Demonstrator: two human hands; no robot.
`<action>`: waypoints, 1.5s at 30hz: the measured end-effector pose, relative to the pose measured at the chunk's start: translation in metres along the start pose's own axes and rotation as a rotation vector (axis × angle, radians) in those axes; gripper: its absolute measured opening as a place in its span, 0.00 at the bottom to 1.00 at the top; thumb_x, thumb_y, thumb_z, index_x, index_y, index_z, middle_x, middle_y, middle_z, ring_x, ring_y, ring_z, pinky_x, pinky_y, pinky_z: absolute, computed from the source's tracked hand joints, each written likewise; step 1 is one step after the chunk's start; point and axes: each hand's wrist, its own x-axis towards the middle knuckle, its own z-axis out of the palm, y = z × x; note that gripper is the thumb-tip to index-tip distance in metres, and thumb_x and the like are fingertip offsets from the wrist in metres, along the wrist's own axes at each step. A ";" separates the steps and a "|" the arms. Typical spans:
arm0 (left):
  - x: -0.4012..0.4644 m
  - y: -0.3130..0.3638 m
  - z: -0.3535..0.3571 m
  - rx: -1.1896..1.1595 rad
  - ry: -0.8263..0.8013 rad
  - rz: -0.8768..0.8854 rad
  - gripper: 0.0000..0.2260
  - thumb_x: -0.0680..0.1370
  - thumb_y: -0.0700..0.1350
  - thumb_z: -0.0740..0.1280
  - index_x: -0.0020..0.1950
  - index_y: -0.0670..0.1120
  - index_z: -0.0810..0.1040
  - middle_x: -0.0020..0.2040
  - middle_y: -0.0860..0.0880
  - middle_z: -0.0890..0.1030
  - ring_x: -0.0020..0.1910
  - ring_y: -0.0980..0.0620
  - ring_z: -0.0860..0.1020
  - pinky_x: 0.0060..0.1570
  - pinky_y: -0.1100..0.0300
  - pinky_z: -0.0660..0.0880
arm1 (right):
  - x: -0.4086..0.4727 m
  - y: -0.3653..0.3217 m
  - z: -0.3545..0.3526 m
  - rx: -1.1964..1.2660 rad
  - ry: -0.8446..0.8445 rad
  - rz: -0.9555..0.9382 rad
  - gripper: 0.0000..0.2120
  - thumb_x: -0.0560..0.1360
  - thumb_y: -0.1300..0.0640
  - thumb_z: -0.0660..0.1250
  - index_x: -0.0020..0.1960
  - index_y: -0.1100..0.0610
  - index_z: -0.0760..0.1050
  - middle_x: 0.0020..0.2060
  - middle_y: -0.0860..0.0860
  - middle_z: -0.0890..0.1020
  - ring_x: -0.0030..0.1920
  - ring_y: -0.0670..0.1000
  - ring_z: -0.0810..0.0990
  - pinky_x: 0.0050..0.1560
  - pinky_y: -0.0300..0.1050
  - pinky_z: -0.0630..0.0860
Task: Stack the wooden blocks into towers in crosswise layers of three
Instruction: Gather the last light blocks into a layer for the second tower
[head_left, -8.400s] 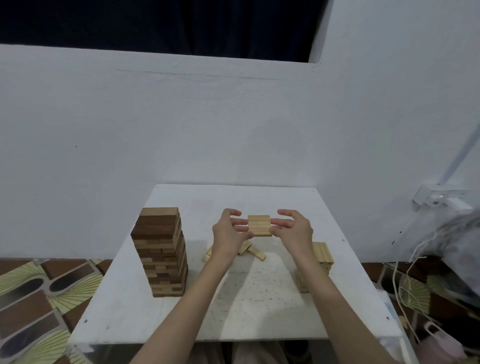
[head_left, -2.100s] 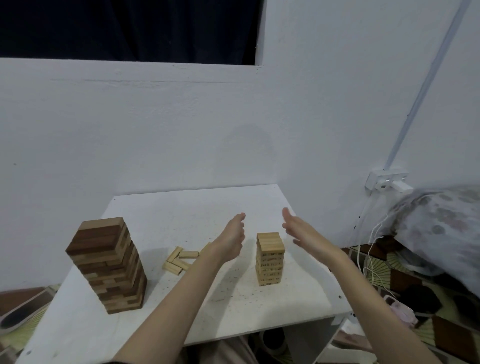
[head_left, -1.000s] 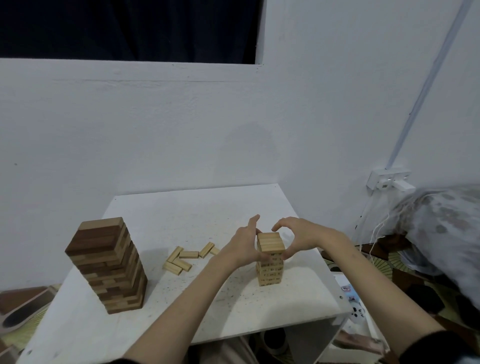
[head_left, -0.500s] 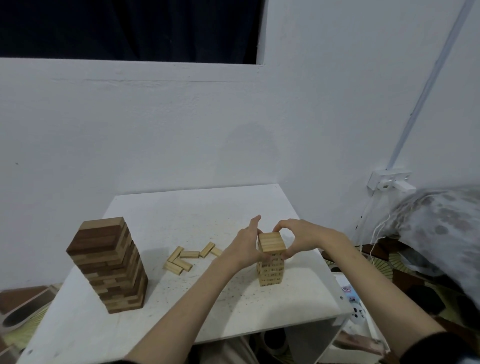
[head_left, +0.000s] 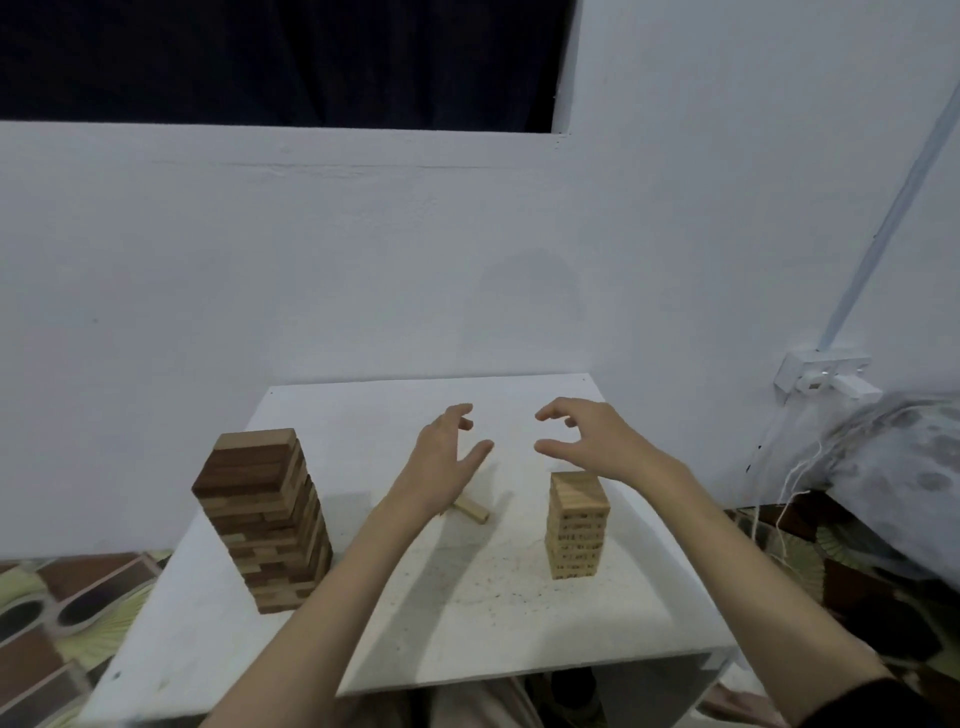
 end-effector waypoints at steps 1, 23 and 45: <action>-0.003 -0.010 -0.004 0.018 0.029 -0.008 0.22 0.79 0.49 0.62 0.72 0.46 0.63 0.64 0.49 0.72 0.65 0.51 0.68 0.60 0.61 0.64 | 0.003 -0.007 0.008 -0.020 0.012 -0.023 0.18 0.76 0.50 0.68 0.64 0.51 0.72 0.65 0.48 0.74 0.62 0.47 0.71 0.57 0.39 0.66; -0.039 -0.131 0.033 0.284 -0.067 -0.277 0.20 0.78 0.38 0.58 0.71 0.43 0.64 0.76 0.41 0.51 0.74 0.42 0.51 0.70 0.52 0.58 | 0.013 -0.024 0.211 0.058 -0.044 -0.051 0.22 0.78 0.62 0.60 0.71 0.50 0.64 0.65 0.50 0.73 0.65 0.50 0.70 0.63 0.44 0.71; -0.039 -0.140 0.031 0.060 -0.098 -0.293 0.22 0.70 0.42 0.74 0.62 0.48 0.72 0.62 0.49 0.70 0.64 0.50 0.62 0.58 0.65 0.62 | 0.019 -0.007 0.205 -0.078 -0.010 0.106 0.06 0.76 0.53 0.66 0.48 0.54 0.71 0.48 0.49 0.72 0.50 0.49 0.71 0.49 0.42 0.73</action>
